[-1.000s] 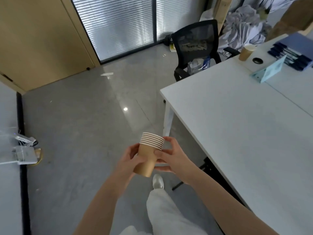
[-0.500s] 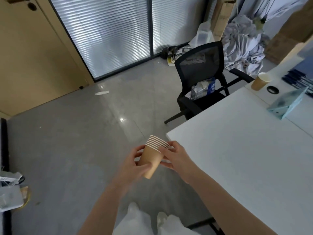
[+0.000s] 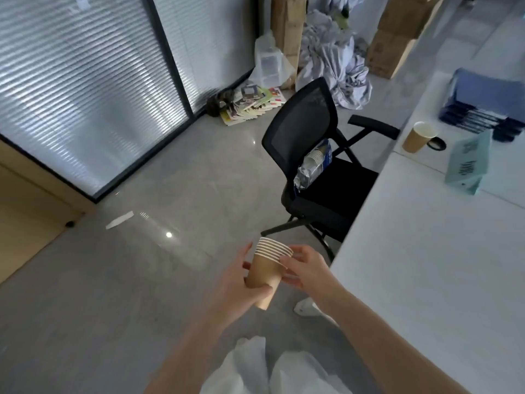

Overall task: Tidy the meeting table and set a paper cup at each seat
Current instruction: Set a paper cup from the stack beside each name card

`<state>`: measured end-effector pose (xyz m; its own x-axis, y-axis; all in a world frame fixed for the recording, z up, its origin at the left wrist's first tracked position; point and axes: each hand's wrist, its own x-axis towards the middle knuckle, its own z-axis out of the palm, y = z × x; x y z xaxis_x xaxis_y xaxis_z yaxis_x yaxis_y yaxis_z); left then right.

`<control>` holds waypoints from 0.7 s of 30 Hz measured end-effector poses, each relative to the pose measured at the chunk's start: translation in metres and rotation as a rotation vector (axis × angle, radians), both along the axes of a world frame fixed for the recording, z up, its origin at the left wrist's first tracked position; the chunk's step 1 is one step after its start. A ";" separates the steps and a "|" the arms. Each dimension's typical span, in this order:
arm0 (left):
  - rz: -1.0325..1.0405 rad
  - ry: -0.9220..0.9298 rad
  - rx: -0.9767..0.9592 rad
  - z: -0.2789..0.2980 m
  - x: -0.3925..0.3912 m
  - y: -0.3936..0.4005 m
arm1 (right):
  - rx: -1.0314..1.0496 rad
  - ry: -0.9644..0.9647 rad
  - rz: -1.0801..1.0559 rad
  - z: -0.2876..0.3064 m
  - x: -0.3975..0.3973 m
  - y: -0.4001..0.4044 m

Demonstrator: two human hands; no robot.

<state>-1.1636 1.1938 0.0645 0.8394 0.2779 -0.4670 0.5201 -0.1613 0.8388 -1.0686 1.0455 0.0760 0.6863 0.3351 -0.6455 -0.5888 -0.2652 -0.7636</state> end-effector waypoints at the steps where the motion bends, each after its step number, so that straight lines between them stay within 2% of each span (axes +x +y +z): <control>1: -0.037 0.006 0.006 0.000 0.013 0.007 | -0.006 0.000 -0.043 0.000 0.008 0.005; 8: -0.305 -0.039 0.023 -0.009 0.132 0.028 | -0.008 0.000 -0.285 -0.015 0.095 0.013; 21: -0.517 0.012 0.028 -0.076 0.362 -0.003 | 0.016 0.117 -0.570 -0.069 0.299 -0.029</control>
<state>-0.8014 1.1910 -0.0118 0.8650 -0.1593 -0.4757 0.3760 -0.4218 0.8250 -0.7698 1.0165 0.0069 0.6855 -0.0555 -0.7260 -0.7160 0.1294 -0.6860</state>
